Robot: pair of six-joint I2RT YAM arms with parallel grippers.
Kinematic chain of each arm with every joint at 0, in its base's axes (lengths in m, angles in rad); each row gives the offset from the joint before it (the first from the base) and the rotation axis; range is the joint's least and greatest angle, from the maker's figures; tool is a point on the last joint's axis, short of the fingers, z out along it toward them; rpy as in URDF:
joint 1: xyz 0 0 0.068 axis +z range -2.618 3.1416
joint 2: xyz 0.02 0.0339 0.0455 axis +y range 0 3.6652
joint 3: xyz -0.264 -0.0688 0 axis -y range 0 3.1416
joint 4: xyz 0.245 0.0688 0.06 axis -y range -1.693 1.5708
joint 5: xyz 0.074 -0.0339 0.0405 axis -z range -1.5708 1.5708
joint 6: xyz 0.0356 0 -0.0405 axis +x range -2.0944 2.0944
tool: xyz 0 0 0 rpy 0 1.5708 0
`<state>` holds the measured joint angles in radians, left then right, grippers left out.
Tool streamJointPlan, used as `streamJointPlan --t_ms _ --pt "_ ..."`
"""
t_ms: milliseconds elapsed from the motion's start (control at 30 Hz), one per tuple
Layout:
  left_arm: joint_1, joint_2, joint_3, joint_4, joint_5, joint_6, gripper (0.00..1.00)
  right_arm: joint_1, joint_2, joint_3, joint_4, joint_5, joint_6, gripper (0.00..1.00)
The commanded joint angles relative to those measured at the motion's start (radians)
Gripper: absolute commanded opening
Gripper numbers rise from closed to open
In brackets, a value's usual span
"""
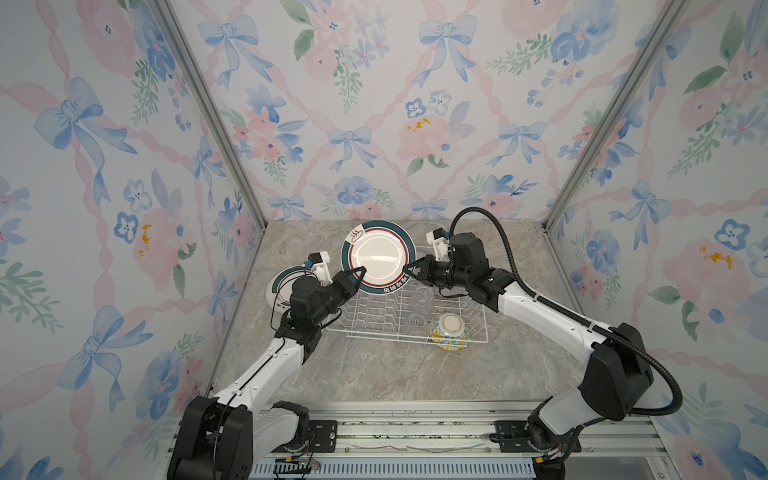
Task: Unload the mixed dishes from the dish rack
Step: 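Close the left gripper on the plate rim while the right gripper opens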
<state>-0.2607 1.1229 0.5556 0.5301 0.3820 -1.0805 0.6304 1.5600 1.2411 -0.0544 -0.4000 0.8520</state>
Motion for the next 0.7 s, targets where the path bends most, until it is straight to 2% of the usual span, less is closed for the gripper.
streamJointPlan --t_ms 0,133,333,467,567,667 --pt "-0.004 0.016 -0.008 -0.046 -0.02 0.101 0.0 0.023 -0.001 -0.002 0.035 -0.005 -0.04 0.0" --pt "0.001 0.002 -0.017 -0.047 -0.027 0.102 0.0 0.022 -0.007 -0.003 0.037 -0.001 -0.045 0.09" --pt "0.014 -0.011 -0.029 -0.047 -0.023 0.103 0.0 0.023 -0.009 -0.007 0.038 0.0 -0.052 0.47" --pt "0.023 -0.021 -0.04 -0.046 -0.02 0.104 0.0 0.023 -0.011 -0.009 0.038 0.002 -0.061 0.78" --pt "0.033 -0.032 -0.05 -0.047 -0.024 0.1 0.0 0.023 -0.014 -0.011 0.042 0.003 -0.069 0.9" --pt "0.046 -0.048 -0.061 -0.046 -0.023 0.098 0.0 0.025 -0.018 -0.015 0.04 0.014 -0.082 0.98"
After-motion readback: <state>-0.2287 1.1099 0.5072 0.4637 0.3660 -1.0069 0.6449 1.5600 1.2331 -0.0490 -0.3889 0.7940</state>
